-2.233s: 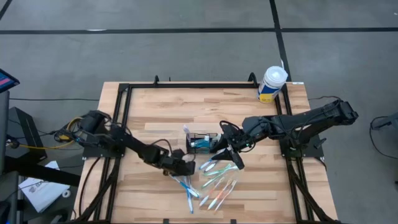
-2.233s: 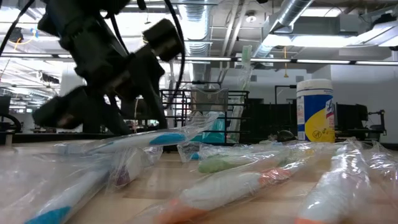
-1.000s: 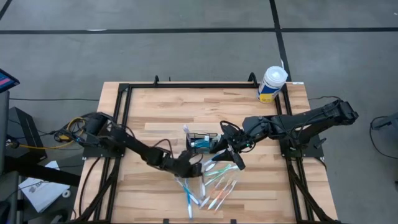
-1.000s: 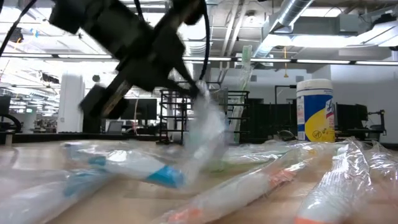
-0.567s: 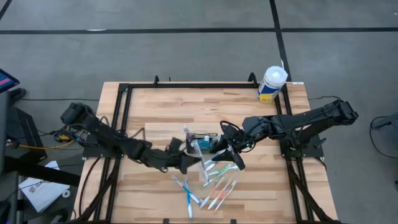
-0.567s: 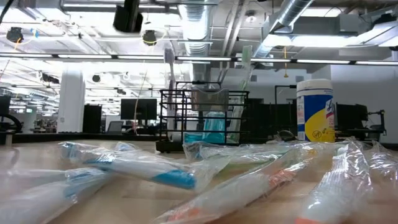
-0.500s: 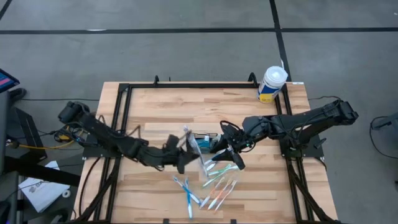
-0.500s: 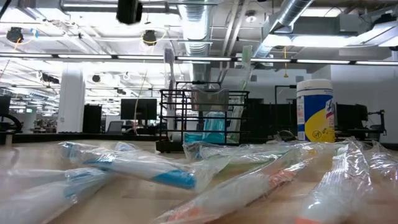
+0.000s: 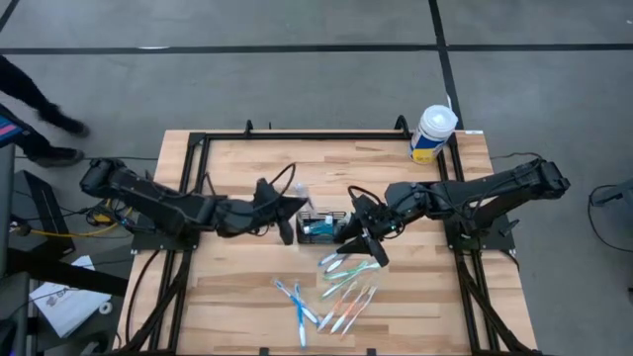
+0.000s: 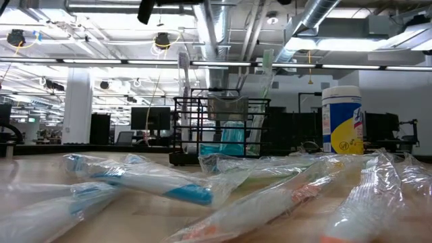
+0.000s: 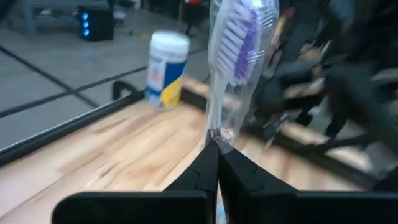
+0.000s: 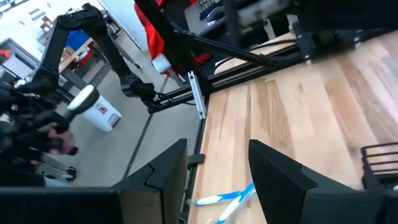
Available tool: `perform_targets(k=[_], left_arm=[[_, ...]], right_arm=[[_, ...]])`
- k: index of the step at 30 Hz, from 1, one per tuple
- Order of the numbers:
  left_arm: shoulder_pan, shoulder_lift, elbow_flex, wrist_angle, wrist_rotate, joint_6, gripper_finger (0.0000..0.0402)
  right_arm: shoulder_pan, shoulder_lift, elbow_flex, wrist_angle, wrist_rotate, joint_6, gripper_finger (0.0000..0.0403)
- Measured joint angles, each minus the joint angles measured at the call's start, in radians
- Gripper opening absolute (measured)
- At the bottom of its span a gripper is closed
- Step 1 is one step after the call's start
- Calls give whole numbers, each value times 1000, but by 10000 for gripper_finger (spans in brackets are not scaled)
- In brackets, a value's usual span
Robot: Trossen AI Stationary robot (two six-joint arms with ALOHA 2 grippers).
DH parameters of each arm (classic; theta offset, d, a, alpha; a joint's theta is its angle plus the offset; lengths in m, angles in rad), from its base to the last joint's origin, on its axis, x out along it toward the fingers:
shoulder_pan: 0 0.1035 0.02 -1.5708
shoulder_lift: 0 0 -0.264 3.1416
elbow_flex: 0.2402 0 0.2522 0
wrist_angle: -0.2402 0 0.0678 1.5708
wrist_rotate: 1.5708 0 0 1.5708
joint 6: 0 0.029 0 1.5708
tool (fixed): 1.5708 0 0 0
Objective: Pick & Place toothbrushing station
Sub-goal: Put the purple toothbrush into the black wire organizer
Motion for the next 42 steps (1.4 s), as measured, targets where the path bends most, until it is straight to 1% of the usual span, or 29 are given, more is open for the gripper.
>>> perform_targets(k=[4, 7, 10, 16, 19, 24, 33, 36, 40, 42], left_arm=[[29, 10, -1, -111, 26, 3, 0], [36, 9, -1, -141, 40, 3, 0], [36, 9, -25, -151, 23, 15, 0], [26, 9, -98, -145, 25, -77, 0], [17, 9, -124, -139, 2, -85, 0], [22, 9, -156, -108, -2, -85, 0], [22, 9, -165, -85, -2, -85, 0], [22, 9, -165, -85, 17, -85, 0], [23, 48, -166, -78, 32, -94, 0], [23, 83, -165, -47, 49, -114, 0]], right_arm=[[0, 0, 0, 0, 0, 43, 161], [-11, 0, 0, 0, 0, 69, 161], [-27, 0, 0, 0, 0, 80, 161], [-48, 0, 0, 0, -5, 107, 161], [-51, 0, 0, 0, -24, 108, 161], [-51, 0, 0, 0, -26, 107, 161], [-51, 0, 0, 0, -26, 106, 161], [-51, 0, 0, 0, -26, 106, 161], [-51, 0, 0, 0, -26, 106, 161], [-51, 0, 0, 0, -31, 106, 161]])
